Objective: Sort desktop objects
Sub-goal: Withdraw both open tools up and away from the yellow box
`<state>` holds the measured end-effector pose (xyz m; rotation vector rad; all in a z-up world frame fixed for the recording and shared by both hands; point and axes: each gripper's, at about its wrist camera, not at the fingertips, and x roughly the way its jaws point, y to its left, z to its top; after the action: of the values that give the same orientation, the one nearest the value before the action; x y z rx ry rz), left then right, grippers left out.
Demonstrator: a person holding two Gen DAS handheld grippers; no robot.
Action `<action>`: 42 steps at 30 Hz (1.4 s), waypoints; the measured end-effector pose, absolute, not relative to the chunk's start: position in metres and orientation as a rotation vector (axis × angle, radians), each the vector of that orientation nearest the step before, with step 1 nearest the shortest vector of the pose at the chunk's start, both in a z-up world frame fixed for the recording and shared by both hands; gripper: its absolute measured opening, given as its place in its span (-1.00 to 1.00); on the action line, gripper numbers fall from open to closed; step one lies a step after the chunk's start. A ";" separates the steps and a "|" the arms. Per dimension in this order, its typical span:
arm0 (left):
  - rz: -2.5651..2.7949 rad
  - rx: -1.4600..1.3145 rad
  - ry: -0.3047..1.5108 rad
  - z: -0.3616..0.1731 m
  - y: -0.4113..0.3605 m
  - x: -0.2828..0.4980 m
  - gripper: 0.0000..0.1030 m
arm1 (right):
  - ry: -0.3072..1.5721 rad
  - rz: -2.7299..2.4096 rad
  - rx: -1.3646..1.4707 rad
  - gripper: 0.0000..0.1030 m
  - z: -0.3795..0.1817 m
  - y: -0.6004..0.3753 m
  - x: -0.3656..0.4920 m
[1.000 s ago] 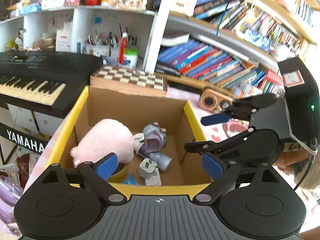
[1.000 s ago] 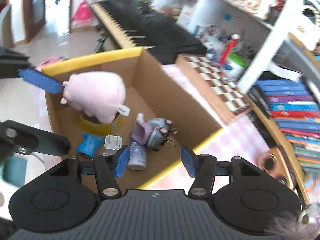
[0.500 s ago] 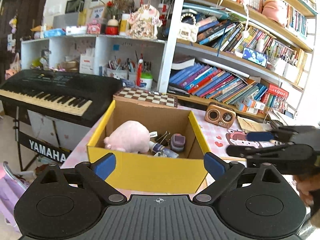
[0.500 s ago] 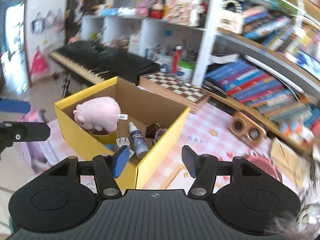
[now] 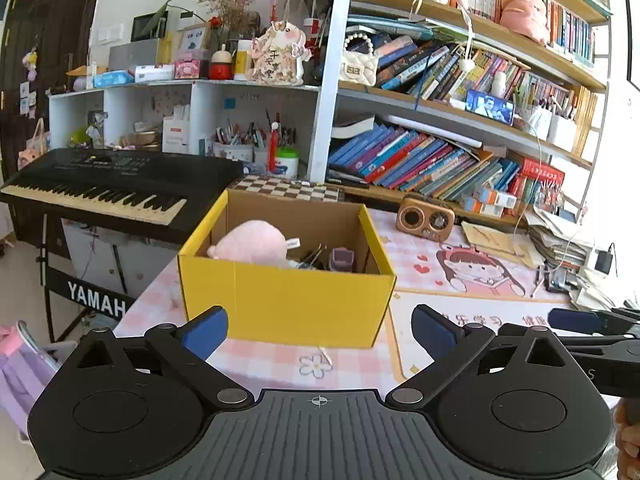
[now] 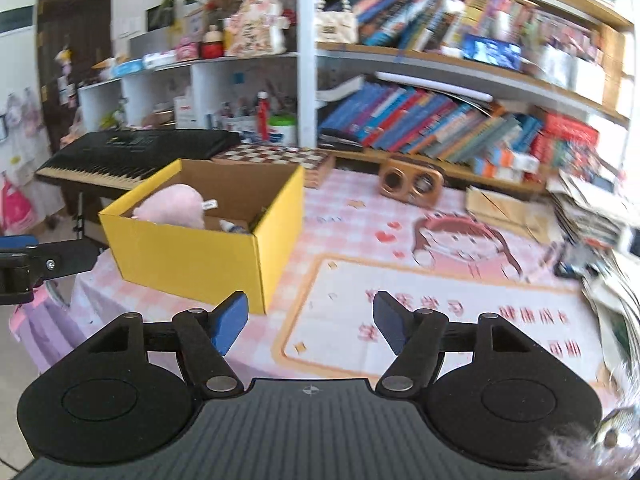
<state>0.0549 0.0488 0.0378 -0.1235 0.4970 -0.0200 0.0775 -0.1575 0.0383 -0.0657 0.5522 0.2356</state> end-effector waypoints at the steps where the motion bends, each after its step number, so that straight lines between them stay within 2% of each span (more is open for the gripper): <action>1: -0.018 -0.120 0.501 0.036 0.047 0.053 0.94 | 0.550 0.223 -0.067 0.33 0.037 -0.159 0.074; 12: 0.037 -0.048 0.541 0.022 0.031 0.040 0.99 | 0.533 0.149 -0.054 0.75 0.018 -0.165 0.045; 26: 0.051 -0.043 0.599 0.008 0.029 0.031 1.00 | 0.562 0.136 -0.057 0.81 0.010 -0.161 0.035; 30: 0.061 -0.045 0.601 0.008 0.028 0.031 1.00 | 0.585 0.137 -0.057 0.91 0.007 -0.161 0.036; 42: 0.044 -0.022 0.660 0.000 0.020 0.032 1.00 | 0.638 0.131 -0.060 0.97 0.000 -0.162 0.034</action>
<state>0.0316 0.0202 -0.0001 -0.0219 0.6604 0.0442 0.0338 -0.1619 0.0001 -0.0598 0.6376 0.1305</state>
